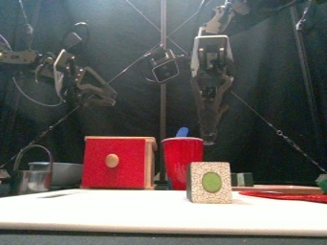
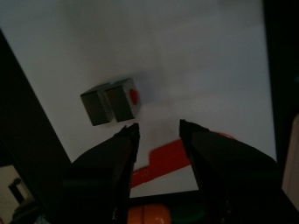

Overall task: Place sushi on board then cut the sushi with the knife then place the pieces on the plate
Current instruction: Place the 4 sushi pieces on the plate

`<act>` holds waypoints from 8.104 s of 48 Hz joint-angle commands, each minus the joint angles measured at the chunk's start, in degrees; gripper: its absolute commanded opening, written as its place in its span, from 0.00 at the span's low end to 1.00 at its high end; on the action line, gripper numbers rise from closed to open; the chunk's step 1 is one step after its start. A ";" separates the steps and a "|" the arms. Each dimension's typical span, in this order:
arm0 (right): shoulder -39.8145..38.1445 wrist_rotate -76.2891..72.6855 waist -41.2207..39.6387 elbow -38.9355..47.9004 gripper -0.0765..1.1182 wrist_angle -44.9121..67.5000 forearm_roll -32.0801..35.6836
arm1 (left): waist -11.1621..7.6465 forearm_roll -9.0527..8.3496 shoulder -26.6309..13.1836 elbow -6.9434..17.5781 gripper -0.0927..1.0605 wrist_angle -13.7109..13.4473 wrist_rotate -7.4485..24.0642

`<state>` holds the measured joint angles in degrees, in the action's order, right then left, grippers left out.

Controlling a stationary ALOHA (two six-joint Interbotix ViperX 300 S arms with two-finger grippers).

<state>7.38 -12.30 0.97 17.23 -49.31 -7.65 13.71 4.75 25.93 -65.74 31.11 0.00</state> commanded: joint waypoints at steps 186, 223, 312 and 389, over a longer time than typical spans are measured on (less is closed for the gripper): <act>-16.61 -55.81 -32.96 26.89 0.52 11.43 18.11 | 0.88 -3.69 -1.23 -1.67 0.76 -0.09 0.53; -14.94 -57.22 -31.46 28.13 0.52 9.93 19.25 | 1.41 -3.69 -1.23 -2.72 0.76 0.00 0.53; -3.16 -5.71 8.96 2.29 0.69 1.67 4.57 | 0.70 10.02 -5.19 2.64 0.76 0.00 -0.09; 7.29 0.09 11.07 -8.44 0.68 0.09 3.69 | -1.93 12.13 -7.65 4.22 0.76 0.26 0.09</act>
<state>16.96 -12.13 11.95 9.84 -48.43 -4.04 11.87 16.79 18.02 -63.02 30.94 0.00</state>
